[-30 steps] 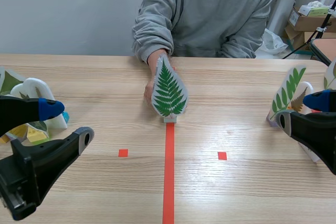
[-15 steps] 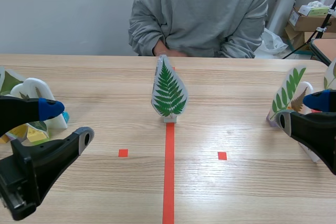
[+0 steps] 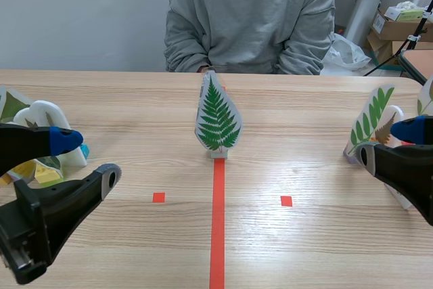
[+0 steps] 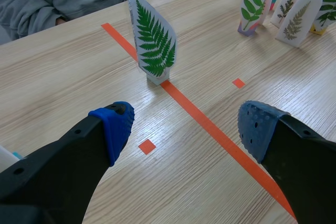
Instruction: Do the leaf sorting experiment
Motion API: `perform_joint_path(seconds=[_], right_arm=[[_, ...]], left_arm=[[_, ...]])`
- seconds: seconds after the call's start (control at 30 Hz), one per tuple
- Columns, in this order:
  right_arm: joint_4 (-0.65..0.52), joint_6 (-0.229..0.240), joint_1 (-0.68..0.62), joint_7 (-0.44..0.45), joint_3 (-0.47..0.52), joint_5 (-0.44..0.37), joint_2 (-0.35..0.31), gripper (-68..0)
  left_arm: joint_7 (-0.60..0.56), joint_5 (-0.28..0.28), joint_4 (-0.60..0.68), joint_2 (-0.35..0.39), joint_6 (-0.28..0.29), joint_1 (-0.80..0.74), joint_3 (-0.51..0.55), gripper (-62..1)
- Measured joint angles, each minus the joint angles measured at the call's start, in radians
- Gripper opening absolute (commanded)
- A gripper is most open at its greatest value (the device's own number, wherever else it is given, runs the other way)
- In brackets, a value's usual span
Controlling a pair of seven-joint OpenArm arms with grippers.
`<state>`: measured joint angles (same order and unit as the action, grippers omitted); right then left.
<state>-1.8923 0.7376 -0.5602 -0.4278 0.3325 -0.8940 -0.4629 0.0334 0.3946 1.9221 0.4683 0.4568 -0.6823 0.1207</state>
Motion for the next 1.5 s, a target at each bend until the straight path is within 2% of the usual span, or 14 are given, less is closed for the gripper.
perform_joint_path(seconds=[0.23, 0.37, 0.47, 0.6, 0.77, 0.97, 1.17, 1.5], right_arm=[[0.0, 0.0, 0.0, 0.0, 0.0, 0.008, 0.0, -20.5], [0.0, 0.0, 0.0, 0.0, 0.0, 0.042, 0.0, -20.5], [0.0, 0.0, 0.006, -0.031, 0.0, 0.06, 0.0, -20.5], [0.001, 0.0, 0.061, -0.06, -0.011, 0.077, -0.009, -20.5], [0.031, 0.001, 0.183, -0.056, -0.1, 0.11, -0.068, -20.5], [0.18, 0.0, 0.349, -0.056, -0.207, 0.118, -0.089, -20.5], [0.378, 0.0, 0.532, -0.047, -0.337, 0.124, -0.089, -20.5], [0.645, -0.001, 0.86, 0.03, -0.587, 0.234, -0.058, -20.5]], left_arm=[[0.0, 0.0, 0.0, 0.0, 0.0, 0.0, 0.0, -17.2], [0.0, 0.0, 0.0, 0.0, 0.0, 0.0, 0.0, -17.2], [0.0, 0.0, 0.0, 0.0, 0.0, 0.0, 0.0, -17.2], [0.0, 0.0, 0.0, 0.0, 0.0, 0.0, 0.0, -17.2], [0.0, 0.0, 0.0, 0.0, 0.0, 0.0, 0.0, -17.2], [0.0, -0.001, 0.0, -0.017, 0.0, 0.0, 0.0, -17.2], [0.0, -0.028, 0.0, -0.034, 0.0, -0.002, 0.0, -17.2], [0.0, -0.027, 0.0, -0.034, 0.0, -0.002, 0.0, -17.2]])
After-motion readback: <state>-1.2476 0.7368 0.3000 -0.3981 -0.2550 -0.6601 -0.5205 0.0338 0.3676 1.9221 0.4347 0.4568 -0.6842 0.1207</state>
